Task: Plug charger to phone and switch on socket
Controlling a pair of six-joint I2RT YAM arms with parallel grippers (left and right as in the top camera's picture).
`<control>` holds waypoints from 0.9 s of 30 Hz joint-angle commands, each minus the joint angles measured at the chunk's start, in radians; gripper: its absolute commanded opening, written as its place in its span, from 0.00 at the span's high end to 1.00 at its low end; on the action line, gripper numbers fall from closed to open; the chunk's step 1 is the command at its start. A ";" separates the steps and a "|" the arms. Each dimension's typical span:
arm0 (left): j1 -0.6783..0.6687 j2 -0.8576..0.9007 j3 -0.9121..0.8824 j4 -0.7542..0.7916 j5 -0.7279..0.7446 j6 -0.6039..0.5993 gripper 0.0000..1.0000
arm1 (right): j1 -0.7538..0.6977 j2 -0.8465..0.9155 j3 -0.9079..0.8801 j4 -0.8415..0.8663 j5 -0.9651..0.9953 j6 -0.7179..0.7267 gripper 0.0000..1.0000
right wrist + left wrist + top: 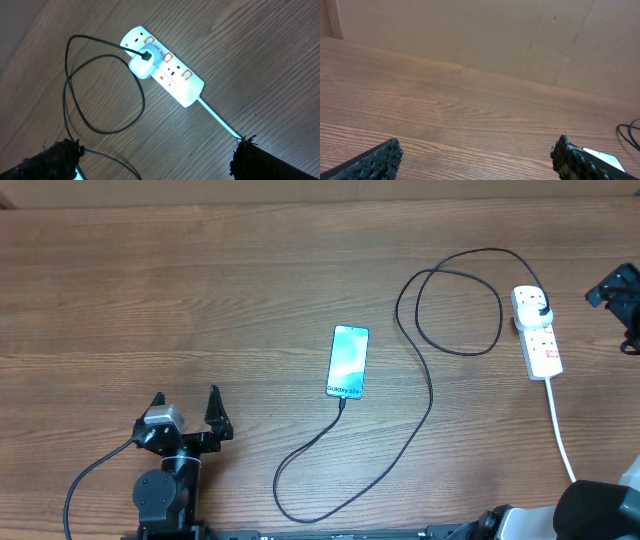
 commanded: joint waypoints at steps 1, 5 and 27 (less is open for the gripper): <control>0.005 -0.011 -0.004 -0.002 -0.003 0.023 0.01 | 0.000 -0.022 0.022 0.005 0.010 0.000 0.00; 0.005 -0.011 -0.004 -0.002 -0.003 0.022 0.01 | 0.000 -0.023 0.022 0.005 0.010 0.000 0.00; 0.005 -0.010 -0.004 -0.002 -0.003 0.023 0.01 | 0.068 -0.149 -0.044 0.171 -0.042 0.000 0.00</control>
